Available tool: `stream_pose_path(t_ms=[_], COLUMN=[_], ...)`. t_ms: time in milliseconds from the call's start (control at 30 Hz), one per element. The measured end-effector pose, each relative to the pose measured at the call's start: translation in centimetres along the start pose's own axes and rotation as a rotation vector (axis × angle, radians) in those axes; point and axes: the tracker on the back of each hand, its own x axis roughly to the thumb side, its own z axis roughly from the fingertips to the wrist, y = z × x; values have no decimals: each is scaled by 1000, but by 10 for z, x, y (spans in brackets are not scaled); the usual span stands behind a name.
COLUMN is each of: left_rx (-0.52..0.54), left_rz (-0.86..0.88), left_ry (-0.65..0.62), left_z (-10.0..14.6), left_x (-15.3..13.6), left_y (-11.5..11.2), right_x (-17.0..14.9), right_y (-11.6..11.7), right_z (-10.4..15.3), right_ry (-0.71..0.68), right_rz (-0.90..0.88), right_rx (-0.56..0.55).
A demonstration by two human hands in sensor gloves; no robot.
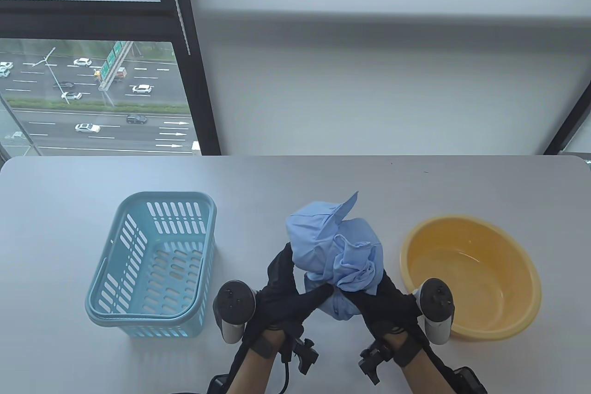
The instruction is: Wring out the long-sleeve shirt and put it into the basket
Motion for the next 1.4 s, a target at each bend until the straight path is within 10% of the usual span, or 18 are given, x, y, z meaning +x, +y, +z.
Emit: stream_pose_path(t_ms=[267,500,733,1400], left_rx=[223,-70,-189,-38], left_rz=[-314,-720,-557,112], left_ry=[-272,-295,-126,195], left_z=[12,6,2,5], left_x=[40,53,15,-47], left_y=[21,10,-3,-5], right_x=[9,24,15,29], right_y=[-4,18,23,36], right_z=[3,5,9,19], right_ry=[-33,-243,-287,-479], right_rz=[238,770,921,1124], right_rx=[-109,-35,-51,-138])
